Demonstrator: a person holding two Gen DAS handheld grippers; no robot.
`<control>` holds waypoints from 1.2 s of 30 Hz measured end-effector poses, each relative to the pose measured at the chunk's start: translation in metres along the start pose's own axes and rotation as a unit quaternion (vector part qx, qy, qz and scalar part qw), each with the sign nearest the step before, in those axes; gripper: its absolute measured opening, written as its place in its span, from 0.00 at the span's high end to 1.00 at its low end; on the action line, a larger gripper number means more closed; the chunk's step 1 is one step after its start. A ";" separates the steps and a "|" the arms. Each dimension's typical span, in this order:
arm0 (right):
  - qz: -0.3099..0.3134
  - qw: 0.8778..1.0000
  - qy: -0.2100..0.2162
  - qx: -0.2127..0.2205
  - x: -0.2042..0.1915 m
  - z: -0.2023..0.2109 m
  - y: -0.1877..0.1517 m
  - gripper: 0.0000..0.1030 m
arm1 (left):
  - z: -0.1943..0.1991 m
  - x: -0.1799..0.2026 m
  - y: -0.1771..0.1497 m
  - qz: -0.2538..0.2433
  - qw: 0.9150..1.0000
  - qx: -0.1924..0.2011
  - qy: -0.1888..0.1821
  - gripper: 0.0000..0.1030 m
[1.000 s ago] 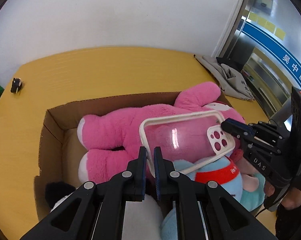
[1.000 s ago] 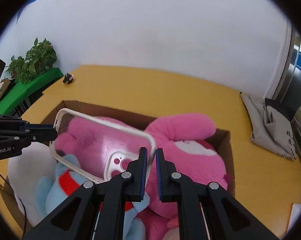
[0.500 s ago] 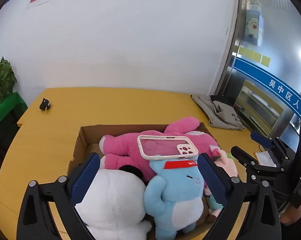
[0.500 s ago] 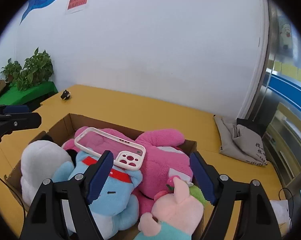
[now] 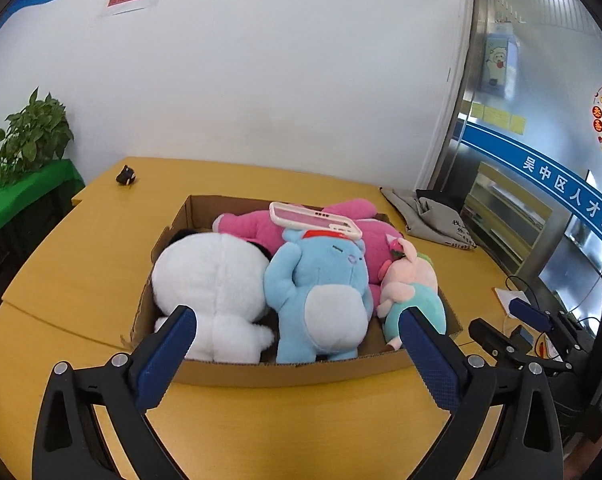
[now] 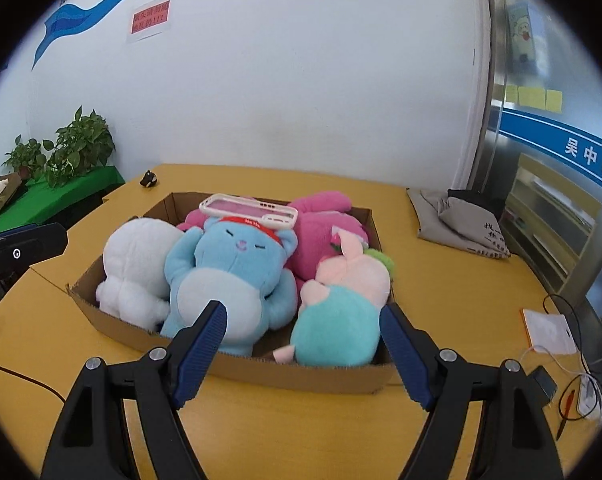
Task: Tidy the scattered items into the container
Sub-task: 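Open both grippers and withdraw them from the box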
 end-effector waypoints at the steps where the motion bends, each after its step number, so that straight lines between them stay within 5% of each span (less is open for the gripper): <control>1: -0.002 1.000 -0.001 -0.002 0.000 0.004 -0.006 0.23 | 0.001 0.000 -0.008 0.001 1.000 -0.004 0.006 0.00; 11: -0.014 1.000 -0.008 -0.007 -0.007 0.022 -0.044 0.23 | 0.009 0.006 -0.054 -0.017 0.999 -0.029 0.020 0.00; 32: -0.024 1.000 0.000 -0.017 -0.017 0.023 -0.067 0.23 | 0.011 0.007 -0.075 -0.044 0.997 -0.045 0.041 0.00; 36: -0.024 1.000 0.002 -0.018 -0.016 0.023 -0.068 0.23 | 0.015 0.011 -0.077 -0.060 0.994 -0.035 0.081 0.00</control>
Point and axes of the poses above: each gripper's, at about its wrist camera, not at the fingertips, and z roughly against the way its jaws point, x to its right, y to its top, the point moved 3 cm from there along -z, roughly the way its jaws point, and after that the axes turned 2 degrees about y, right-handed, at the moved point
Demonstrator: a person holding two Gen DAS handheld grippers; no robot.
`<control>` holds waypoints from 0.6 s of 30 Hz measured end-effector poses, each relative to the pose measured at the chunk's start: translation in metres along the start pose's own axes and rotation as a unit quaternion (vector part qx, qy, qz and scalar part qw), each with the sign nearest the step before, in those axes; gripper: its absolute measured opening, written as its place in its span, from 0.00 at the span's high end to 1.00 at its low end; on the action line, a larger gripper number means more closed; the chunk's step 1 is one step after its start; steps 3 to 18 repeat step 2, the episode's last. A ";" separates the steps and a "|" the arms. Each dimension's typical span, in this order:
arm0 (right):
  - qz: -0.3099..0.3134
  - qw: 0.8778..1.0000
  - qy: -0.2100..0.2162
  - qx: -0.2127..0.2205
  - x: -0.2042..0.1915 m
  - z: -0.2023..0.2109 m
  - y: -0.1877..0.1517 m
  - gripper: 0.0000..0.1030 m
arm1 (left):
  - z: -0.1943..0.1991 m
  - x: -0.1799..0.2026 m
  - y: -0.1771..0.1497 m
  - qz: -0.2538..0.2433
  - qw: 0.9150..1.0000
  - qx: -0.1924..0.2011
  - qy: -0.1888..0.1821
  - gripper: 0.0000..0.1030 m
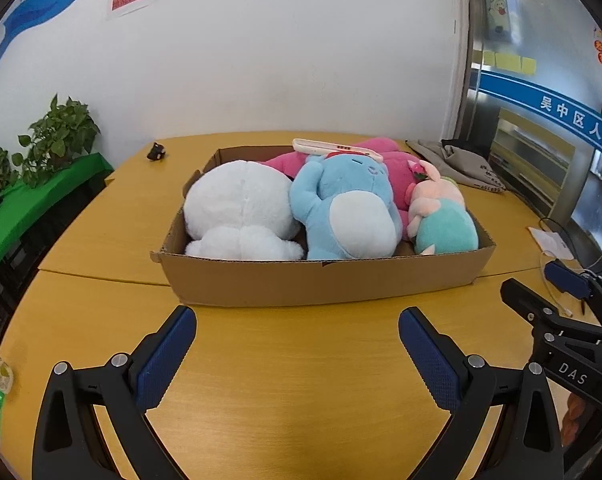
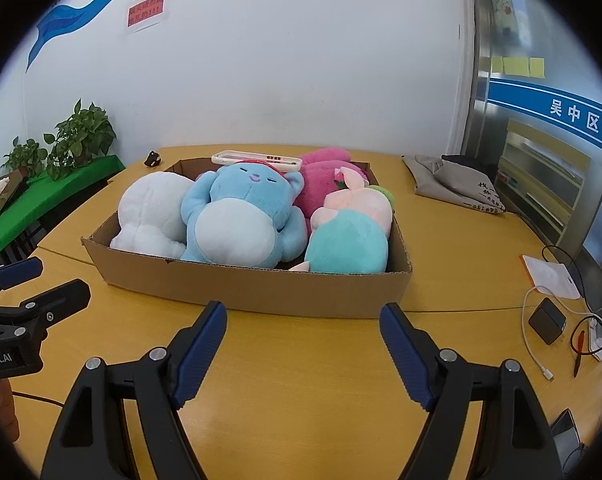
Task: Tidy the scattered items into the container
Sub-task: 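Open both grippers and withdraw them from the box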
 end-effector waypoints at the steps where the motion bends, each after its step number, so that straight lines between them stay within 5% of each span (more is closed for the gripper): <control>1: 0.000 1.000 0.000 -0.001 0.000 0.000 0.000 0.23 | -0.001 0.001 0.000 -0.001 1.000 -0.003 -0.003 0.00; 18: -0.001 1.000 0.001 -0.001 0.000 -0.001 0.000 0.23 | -0.001 0.001 -0.001 -0.001 1.000 -0.006 -0.008 0.00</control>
Point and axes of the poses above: each gripper's, at about its wrist camera, not at the fingertips, and z roughly against the way its jaws point, x to its right, y to its top, the point moved 3 cm from there along -z, roughly the way its jaws point, and after that the axes turned 2 degrees about y, right-handed, at the moved point
